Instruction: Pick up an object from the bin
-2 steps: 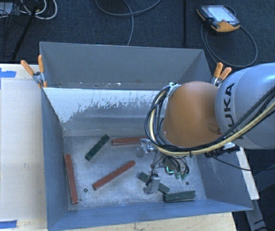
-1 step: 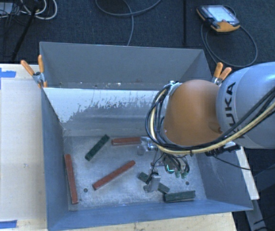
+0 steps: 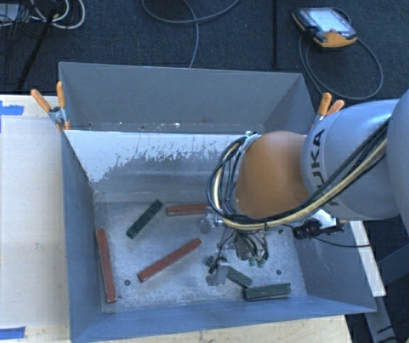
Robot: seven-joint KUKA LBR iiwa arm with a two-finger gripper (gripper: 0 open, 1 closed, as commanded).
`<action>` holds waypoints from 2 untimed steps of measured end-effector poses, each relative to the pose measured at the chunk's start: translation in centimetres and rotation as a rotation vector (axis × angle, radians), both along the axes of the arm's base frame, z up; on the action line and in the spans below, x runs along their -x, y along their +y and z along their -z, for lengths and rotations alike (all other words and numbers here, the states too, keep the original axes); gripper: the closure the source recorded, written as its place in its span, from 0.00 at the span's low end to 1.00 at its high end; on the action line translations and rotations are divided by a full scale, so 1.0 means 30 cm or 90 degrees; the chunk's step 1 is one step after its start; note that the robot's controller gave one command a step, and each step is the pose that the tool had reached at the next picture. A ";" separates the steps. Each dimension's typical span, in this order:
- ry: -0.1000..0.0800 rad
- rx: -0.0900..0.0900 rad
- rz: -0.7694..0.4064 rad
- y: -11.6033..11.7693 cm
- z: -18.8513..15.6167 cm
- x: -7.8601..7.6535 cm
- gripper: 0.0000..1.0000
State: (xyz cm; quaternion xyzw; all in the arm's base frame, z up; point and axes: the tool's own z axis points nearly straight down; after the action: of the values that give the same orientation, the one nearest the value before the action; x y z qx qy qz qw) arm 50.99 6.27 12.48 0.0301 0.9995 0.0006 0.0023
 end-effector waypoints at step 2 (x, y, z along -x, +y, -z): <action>0.004 0.001 0.100 -0.113 0.064 0.006 0.00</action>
Offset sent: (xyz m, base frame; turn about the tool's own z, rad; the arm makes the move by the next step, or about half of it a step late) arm -0.0151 -0.0285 -0.0241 0.1363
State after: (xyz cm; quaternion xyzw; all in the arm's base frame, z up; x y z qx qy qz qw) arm 50.81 2.86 10.56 0.1080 0.9941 -0.0006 -0.0004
